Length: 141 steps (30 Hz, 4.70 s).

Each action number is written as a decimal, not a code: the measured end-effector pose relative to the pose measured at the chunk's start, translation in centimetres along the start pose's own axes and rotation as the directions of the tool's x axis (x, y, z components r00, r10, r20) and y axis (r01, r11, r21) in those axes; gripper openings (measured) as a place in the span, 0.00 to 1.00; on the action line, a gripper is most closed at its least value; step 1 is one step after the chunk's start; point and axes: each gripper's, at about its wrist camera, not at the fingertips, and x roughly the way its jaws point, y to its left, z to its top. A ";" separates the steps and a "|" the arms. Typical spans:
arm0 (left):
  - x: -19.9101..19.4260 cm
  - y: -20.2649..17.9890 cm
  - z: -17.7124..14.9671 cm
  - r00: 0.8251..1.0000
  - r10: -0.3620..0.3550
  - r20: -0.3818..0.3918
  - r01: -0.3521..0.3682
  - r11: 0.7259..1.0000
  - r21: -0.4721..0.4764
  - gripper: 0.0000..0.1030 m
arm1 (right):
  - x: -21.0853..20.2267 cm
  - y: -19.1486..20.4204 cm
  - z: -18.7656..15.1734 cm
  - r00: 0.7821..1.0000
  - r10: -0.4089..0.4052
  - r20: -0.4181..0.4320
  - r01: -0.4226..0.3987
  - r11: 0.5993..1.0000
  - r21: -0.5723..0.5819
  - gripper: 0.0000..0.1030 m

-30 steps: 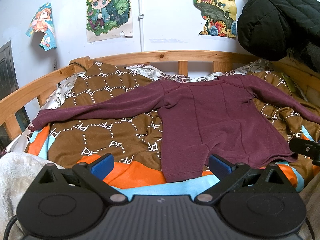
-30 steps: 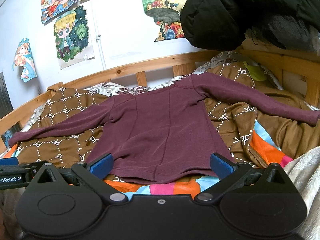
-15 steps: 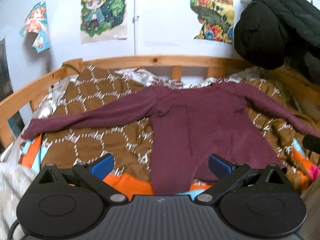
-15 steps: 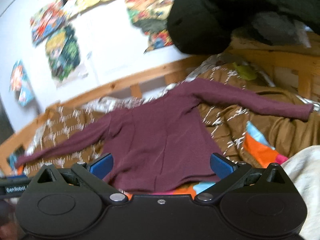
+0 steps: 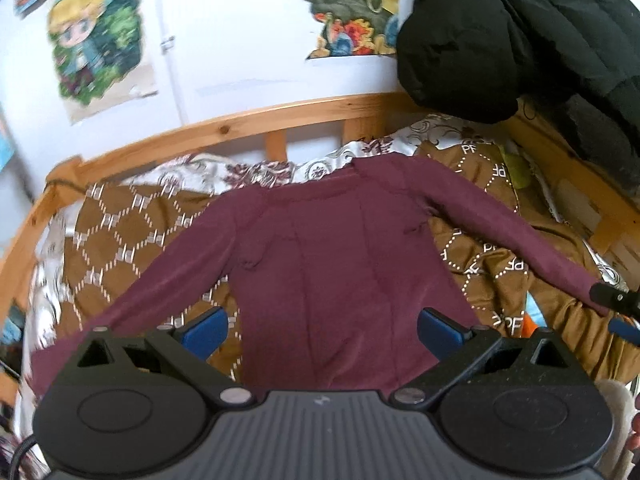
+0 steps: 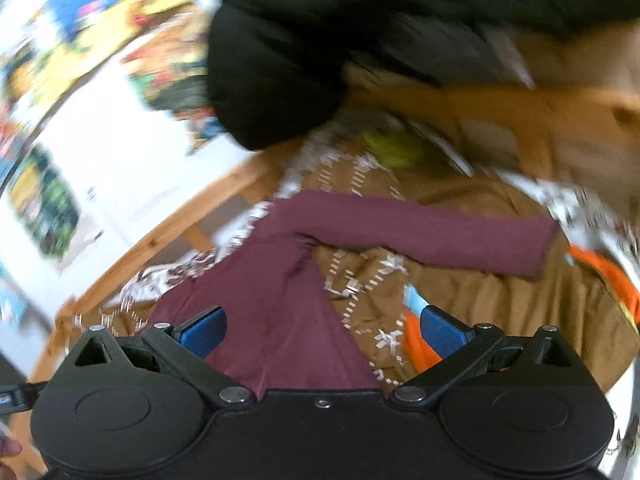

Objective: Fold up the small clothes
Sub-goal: 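Grasp the maroon sleeve cuff nearest the right tool with the right tool, then lift the held sleeve with the right tool and carry it across the shirt body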

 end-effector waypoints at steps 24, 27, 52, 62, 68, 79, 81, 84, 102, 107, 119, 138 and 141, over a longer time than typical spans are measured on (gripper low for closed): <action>-2.3 1.6 11.6 0.990 -0.012 -0.143 0.001 0.997 -0.076 0.99 | 6.9 -14.0 6.4 0.985 -0.151 -0.084 0.169 0.936 0.309 0.83; -3.6 2.5 11.4 0.994 -0.002 -0.107 -0.003 0.999 -0.049 0.99 | 6.0 -14.4 6.4 0.985 -0.161 -0.060 0.172 0.928 0.330 0.81; -2.5 6.5 2.6 0.996 0.080 -0.038 -0.089 0.926 -0.368 0.99 | 8.4 -14.6 7.5 0.954 -0.282 -0.106 0.297 0.937 0.183 0.17; -3.8 4.8 -0.8 0.987 0.122 -0.106 -0.147 0.950 -0.275 0.99 | 6.7 -10.9 8.5 0.974 -0.228 -0.012 0.228 0.973 -0.030 0.07; -2.9 4.7 -0.6 0.984 0.170 -0.059 -0.179 0.957 -0.227 0.99 | 6.0 -8.0 8.8 0.981 -0.189 0.048 0.195 0.967 -0.164 0.07; 3.6 3.5 0.0 0.997 0.049 -0.052 -0.056 0.988 -0.143 0.99 | 6.5 -4.8 9.8 0.985 -0.140 0.099 0.164 0.937 -0.310 0.00; 5.8 3.3 0.4 0.998 0.042 -0.040 -0.046 0.993 -0.111 0.99 | 7.2 -5.6 10.0 0.983 -0.175 0.053 0.183 0.944 -0.274 0.00; 8.4 2.6 0.8 0.999 0.035 -0.017 -0.035 0.999 -0.013 0.99 | 7.3 -7.5 9.8 0.969 -0.242 0.044 0.245 0.951 -0.190 0.24; 14.7 7.1 3.1 0.998 -0.018 -0.058 0.018 1.000 -0.001 0.99 | 10.5 -7.1 6.4 0.867 -0.480 0.135 0.497 0.806 -0.323 0.00; 11.3 9.8 5.0 0.994 0.074 -0.082 -0.076 0.997 -0.024 0.99 | 9.9 -8.4 7.6 0.884 -0.464 0.061 0.461 0.841 -0.283 0.36; 2.0 13.8 18.0 0.973 0.227 0.034 -0.216 0.955 -0.204 0.99 | 11.0 -9.9 8.0 0.921 -0.378 -0.090 0.332 0.886 -0.324 0.09; 8.3 12.8 4.9 0.990 0.139 -0.034 -0.142 0.984 -0.109 0.99 | 9.0 -0.3 12.4 0.980 -0.172 -0.097 0.106 0.873 -0.477 0.27; 11.3 10.6 3.7 0.994 0.110 0.016 -0.109 0.993 -0.046 0.99 | 10.2 -2.8 12.5 0.954 -0.262 -0.147 0.166 0.867 -0.469 0.35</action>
